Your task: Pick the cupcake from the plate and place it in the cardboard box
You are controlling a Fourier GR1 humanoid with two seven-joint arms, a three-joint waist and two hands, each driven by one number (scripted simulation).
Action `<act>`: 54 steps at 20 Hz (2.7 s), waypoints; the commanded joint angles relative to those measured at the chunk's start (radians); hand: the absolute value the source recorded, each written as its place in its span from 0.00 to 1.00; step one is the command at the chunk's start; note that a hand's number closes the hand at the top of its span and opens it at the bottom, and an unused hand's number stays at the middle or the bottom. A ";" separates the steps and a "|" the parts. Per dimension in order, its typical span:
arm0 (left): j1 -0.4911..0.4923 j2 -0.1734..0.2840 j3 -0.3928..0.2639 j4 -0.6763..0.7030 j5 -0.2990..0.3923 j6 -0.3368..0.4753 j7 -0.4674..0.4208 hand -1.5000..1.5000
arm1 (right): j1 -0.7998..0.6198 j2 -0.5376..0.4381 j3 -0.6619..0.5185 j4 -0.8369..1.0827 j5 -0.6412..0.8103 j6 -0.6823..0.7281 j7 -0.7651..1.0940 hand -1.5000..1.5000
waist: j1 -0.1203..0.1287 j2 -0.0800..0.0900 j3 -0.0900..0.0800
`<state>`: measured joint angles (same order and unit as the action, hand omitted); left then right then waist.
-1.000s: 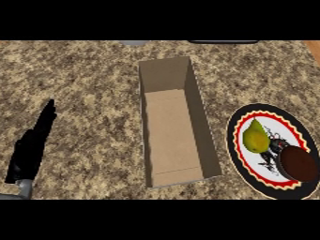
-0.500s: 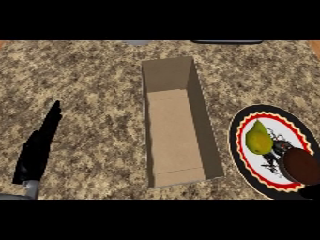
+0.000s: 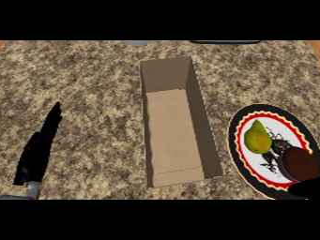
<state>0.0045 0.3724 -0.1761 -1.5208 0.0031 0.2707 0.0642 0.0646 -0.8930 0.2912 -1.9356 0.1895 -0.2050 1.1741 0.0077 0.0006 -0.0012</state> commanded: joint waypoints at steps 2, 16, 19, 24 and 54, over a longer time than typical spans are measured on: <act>-0.017 -0.008 0.020 -0.008 -0.009 -0.002 0.030 0.50 | 0.014 0.060 0.004 0.036 0.047 0.007 0.122 0.00 | -0.008 -0.001 0.001; -0.012 -0.014 0.053 -0.073 -0.030 -0.058 0.086 0.50 | -0.005 0.197 -0.026 0.065 0.154 0.059 0.118 0.00 | -0.006 -0.003 0.001; -0.005 -0.021 0.080 0.000 -0.035 -0.077 0.009 0.50 | -0.035 0.217 -0.053 0.116 0.158 0.099 0.089 0.00 | -0.006 -0.001 0.001; -0.005 -0.044 0.084 0.004 -0.046 -0.087 0.001 0.50 | -0.073 0.290 -0.051 0.169 0.218 0.104 0.095 0.00 | -0.004 -0.001 0.001; -0.003 -0.099 0.146 -0.053 -0.110 -0.113 0.075 0.50 | 0.392 0.353 0.221 -0.182 0.873 0.074 -0.129 1.00 | -0.031 -0.006 0.001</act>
<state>0.0204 0.2791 -0.0410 -1.5692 -0.1009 0.1471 0.1155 0.3109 -0.5132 0.4280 -1.9747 0.9373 -0.0802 1.0320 -0.0181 -0.0063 -0.0024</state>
